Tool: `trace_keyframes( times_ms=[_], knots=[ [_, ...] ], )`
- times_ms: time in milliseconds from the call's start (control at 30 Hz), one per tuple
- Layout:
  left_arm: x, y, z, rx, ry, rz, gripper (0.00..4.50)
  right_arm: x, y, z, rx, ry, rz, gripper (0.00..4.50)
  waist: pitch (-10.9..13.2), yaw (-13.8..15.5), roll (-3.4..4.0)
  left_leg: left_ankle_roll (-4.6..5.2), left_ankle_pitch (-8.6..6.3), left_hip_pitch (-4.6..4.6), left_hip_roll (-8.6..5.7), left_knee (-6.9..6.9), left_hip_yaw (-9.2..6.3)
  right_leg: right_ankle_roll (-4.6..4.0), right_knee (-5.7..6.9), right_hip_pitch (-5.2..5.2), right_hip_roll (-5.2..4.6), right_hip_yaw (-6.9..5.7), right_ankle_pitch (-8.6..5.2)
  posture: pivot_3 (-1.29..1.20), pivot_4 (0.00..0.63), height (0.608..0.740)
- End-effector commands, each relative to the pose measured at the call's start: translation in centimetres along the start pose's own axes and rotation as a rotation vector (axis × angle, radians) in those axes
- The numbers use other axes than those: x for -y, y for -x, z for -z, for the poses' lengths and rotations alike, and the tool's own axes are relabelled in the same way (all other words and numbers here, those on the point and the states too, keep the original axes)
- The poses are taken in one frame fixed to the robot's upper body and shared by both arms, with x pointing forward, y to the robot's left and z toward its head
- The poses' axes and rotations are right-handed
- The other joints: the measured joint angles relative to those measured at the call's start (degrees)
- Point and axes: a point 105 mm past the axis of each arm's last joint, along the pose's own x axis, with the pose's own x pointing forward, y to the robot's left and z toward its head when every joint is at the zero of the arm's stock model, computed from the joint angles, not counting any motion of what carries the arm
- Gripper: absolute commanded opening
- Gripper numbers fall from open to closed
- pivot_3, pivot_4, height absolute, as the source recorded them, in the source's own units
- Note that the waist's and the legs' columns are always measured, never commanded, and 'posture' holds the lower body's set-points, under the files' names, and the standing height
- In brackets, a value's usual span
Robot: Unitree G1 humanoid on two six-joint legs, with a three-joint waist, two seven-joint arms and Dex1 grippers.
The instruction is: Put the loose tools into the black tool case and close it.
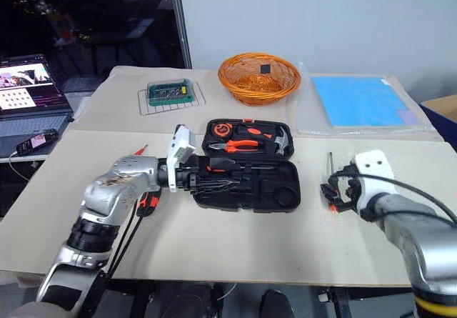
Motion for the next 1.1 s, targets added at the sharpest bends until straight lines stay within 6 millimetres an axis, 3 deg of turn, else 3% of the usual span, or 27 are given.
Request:
trace_keyframes(
  times_ms=[33, 267, 333, 367, 433, 467, 500, 600, 800, 1100],
  knots=[
    [1.3, 0.1, -1.8, 0.022, -0.052, 0.019, 3.89, 0.6, -1.4, 1.2, -0.109, -0.036, 0.01, 3.88, 0.0, 0.1, 0.01, 0.02, 0.0, -0.02, -0.03, 0.0, 0.0, 0.04, 0.0, 0.0, 0.0, 0.0, 0.0, 0.0, 0.15, 0.74],
    [2.1, 1.7, -1.4, 0.019, -0.032, -0.013, 3.89, 1.2, -1.2, 1.8, -0.142, -0.032, 0.024, 1.55, 0.1, -0.3, 0.02, 0.16, -0.05, -0.04, -0.05, 0.0, 0.0, 0.39, 0.02, 0.0, 0.06, 0.02, 0.14, 0.0, 0.15, 0.74],
    [1.8, 2.4, -1.1, 0.022, -0.055, -0.054, 3.89, 1.3, -0.7, 0.5, -0.062, 0.018, 0.01, 1.0, 0.1, -0.2, 0.02, 0.14, -0.04, -0.03, -0.04, 0.0, 0.0, 0.38, 0.03, -0.01, 0.12, 0.02, 0.14, 0.0, 0.15, 0.74],
    [1.9, 2.9, -1.7, 0.113, -0.072, -0.064, 3.89, 0.6, 0.0, -1.5, 0.047, 0.074, -0.051, 1.0, 0.1, -0.2, 0.06, 0.13, -0.03, -0.02, -0.04, 0.0, -0.01, 0.39, 0.03, 0.0, 0.13, 0.02, 0.13, 0.0, 0.15, 0.74],
    [2.1, 4.0, -1.0, 0.09, -0.117, -0.059, 3.89, -0.7, 1.1, -4.0, 0.175, 0.212, -0.13, 1.0, 0.3, -0.2, 0.24, 0.1, -0.02, -0.02, -0.04, 0.0, 0.0, 0.45, 0.01, 0.0, 0.12, 0.04, 0.1, 0.0, 0.15, 0.74],
    [2.4, 5.0, -0.5, 0.071, -0.056, -0.038, 3.89, -2.4, 1.7, -5.3, 0.25, 0.314, -0.235, 1.0, 0.4, -0.4, 0.28, 0.08, -0.02, -0.02, -0.04, 0.0, 0.02, 0.55, 0.0, -0.04, 0.1, 0.05, 0.04, 0.0, 0.15, 0.74],
    [2.5, 5.8, -0.2, 0.057, -0.017, -0.044, 3.89, -3.9, 2.2, -6.0, 0.295, 0.412, -0.332, 1.0, 0.4, -0.7, 0.28, 0.04, 0.0, -0.03, -0.02, 0.0, 0.05, 0.58, 0.04, -0.08, 0.1, 0.05, 0.02, 0.0, 0.15, 0.74],
    [2.9, 7.8, 0.6, 0.049, 0.047, -0.087, 3.89, -5.8, 1.7, -7.1, 0.32, 0.611, -0.454, 1.0, 0.5, -1.9, 0.24, -0.16, -0.08, 0.03, 0.14, 0.0, 0.03, 0.71, 0.04, -0.22, 0.31, 0.05, -0.07, 0.0, 0.15, 0.74],
    [3.3, 9.7, 1.5, 0.027, 0.076, -0.159, 3.89, -9.5, -1.7, -7.5, 0.289, 0.938, -0.656, 1.0, 0.7, -2.7, -0.01, -0.52, -0.13, 0.02, 0.2, 0.0, 0.03, 0.43, 0.1, -0.56, 0.36, 0.14, 0.05, 0.0, 0.15, 0.74],
    [4.0, 10.3, 1.4, 0.022, 0.073, -0.197, 3.89, -10.7, -5.2, -6.4, 0.193, 1.048, -0.759, 1.0, 0.8, -1.8, -0.08, -0.57, -0.11, -0.06, 0.1, -0.02, 0.02, 0.07, 0.13, -0.67, 0.41, 0.19, 0.38, 0.0, 0.15, 0.74]
  ],
)
